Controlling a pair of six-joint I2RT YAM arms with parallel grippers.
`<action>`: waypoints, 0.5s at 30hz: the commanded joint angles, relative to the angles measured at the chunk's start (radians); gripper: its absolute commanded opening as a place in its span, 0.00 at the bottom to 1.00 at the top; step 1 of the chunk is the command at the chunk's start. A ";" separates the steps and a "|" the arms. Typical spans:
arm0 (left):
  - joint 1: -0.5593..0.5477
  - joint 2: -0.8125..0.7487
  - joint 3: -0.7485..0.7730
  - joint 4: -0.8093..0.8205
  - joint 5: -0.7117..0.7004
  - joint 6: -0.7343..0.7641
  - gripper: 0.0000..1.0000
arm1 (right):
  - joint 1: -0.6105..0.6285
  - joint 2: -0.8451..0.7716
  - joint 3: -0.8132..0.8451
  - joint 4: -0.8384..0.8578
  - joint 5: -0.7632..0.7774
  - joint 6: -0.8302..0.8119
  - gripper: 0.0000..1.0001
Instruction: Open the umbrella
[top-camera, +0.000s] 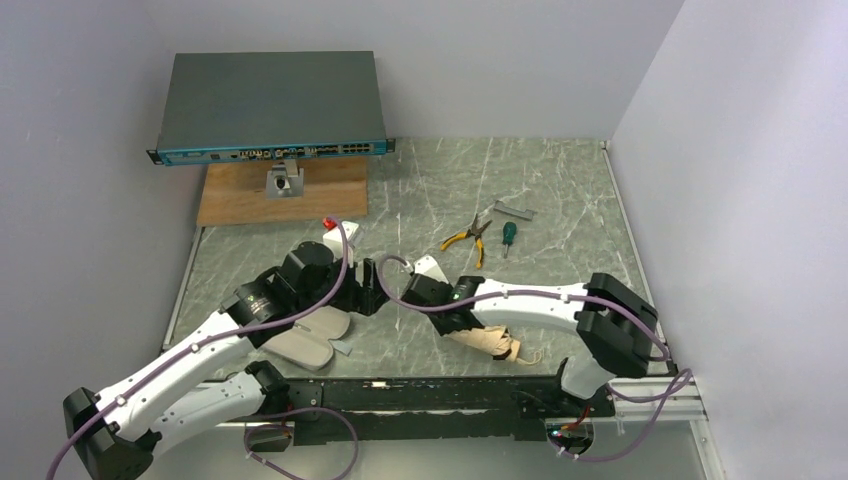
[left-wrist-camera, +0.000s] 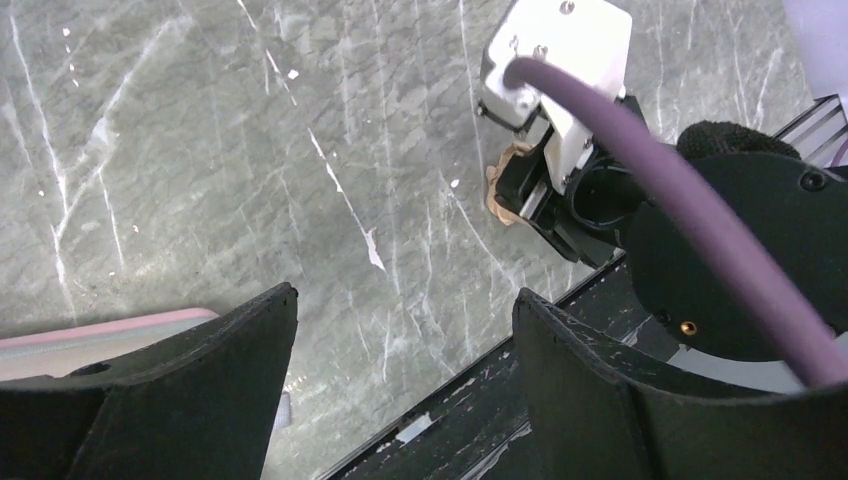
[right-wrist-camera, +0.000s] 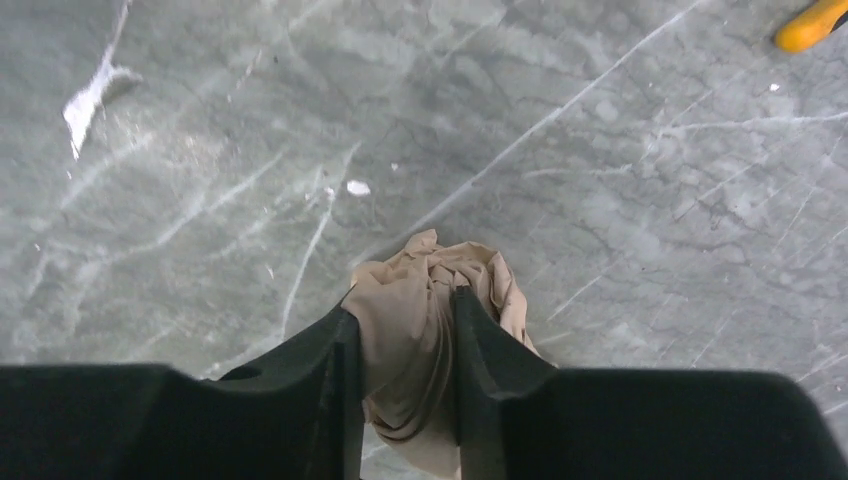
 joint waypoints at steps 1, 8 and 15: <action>0.005 -0.024 -0.009 0.003 -0.016 0.003 0.81 | 0.004 0.078 0.102 -0.083 0.060 0.045 0.24; 0.006 -0.051 0.007 -0.025 -0.022 -0.001 0.82 | -0.072 0.228 0.378 -0.141 0.171 0.042 0.22; 0.006 -0.069 0.023 -0.057 -0.073 -0.006 0.82 | -0.289 0.337 0.631 -0.123 0.017 0.132 0.57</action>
